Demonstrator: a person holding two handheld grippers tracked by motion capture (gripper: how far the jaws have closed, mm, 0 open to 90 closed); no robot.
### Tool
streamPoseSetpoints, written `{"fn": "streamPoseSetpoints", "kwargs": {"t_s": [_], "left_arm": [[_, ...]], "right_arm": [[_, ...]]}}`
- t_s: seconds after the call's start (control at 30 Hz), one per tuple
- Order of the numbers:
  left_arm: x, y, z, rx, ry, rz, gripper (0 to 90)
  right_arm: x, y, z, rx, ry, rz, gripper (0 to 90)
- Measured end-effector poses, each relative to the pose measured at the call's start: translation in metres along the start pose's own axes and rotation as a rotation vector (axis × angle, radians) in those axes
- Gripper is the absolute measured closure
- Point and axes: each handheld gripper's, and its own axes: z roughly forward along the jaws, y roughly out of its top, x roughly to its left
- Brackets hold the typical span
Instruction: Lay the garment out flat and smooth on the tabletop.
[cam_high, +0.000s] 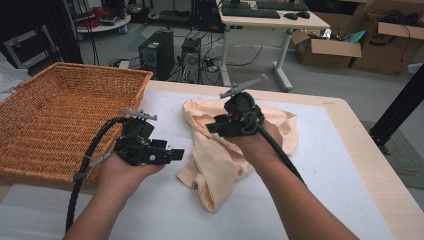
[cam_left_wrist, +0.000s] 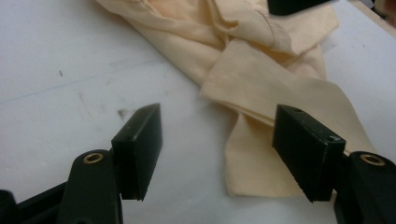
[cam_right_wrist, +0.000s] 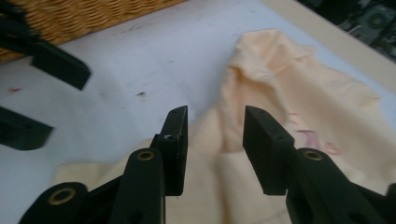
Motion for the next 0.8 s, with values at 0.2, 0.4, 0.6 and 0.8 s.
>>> {"fn": "streamPoseSetpoints", "kwargs": {"t_s": [0.2, 0.4, 0.6, 0.8], "left_arm": [[-0.006, -0.013, 0.002, 0.024, 0.008, -0.012, 34.2], [-0.011, -0.025, 0.017, 0.087, 0.019, 0.0, 35.9], [-0.021, -0.029, 0.027, 0.094, 0.083, 0.049, 40.7], [-0.025, -0.033, 0.027, 0.085, 0.062, 0.1, 86.0]], "right_arm": [[0.026, -0.023, 0.041, 0.142, 0.072, 0.007, 76.4], [0.031, -0.037, 0.03, 0.05, 0.045, 0.035, 89.6], [0.025, -0.065, -0.018, -0.006, 0.015, 0.046, 90.0], [0.019, -0.102, -0.051, -0.03, -0.02, 0.109, 77.5]]}}
